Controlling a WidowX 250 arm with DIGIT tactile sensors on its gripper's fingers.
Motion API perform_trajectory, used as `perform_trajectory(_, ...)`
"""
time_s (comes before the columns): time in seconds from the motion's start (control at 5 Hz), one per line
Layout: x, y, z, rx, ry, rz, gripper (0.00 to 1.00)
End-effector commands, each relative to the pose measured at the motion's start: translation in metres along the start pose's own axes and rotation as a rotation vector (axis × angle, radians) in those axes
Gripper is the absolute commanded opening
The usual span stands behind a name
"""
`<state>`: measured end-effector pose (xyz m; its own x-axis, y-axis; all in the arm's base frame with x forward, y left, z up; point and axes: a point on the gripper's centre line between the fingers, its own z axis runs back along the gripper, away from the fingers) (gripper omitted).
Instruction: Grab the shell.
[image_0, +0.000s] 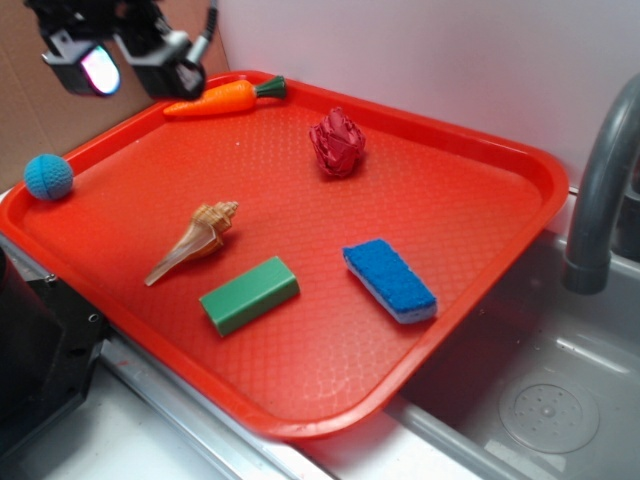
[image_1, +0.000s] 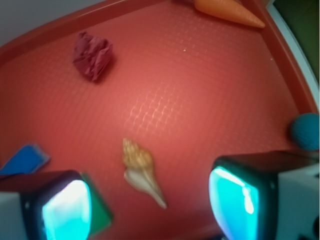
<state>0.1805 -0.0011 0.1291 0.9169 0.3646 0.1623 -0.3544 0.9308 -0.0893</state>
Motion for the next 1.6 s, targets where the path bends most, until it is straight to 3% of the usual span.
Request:
perform_trajectory(0.0,0.004,-0.013,-0.048,0.097,0.133,0.060,1.00)
perform_trajectory(0.4,-0.002,-0.007,-0.087,0.103,0.225,0.019,1.00)
perform_trajectory(0.8,-0.008,-0.005,-0.096,0.062,0.269,-0.011,1.00)
perform_trajectory(1.0,-0.008,-0.003,-0.097,0.063,0.280,-0.029,0.59)
perform_trajectory(1.2,-0.007,-0.002,-0.096,0.092,0.293,-0.056,0.00)
perform_trajectory(1.4,-0.008,-0.002,-0.095,0.109,0.294,-0.060,0.00)
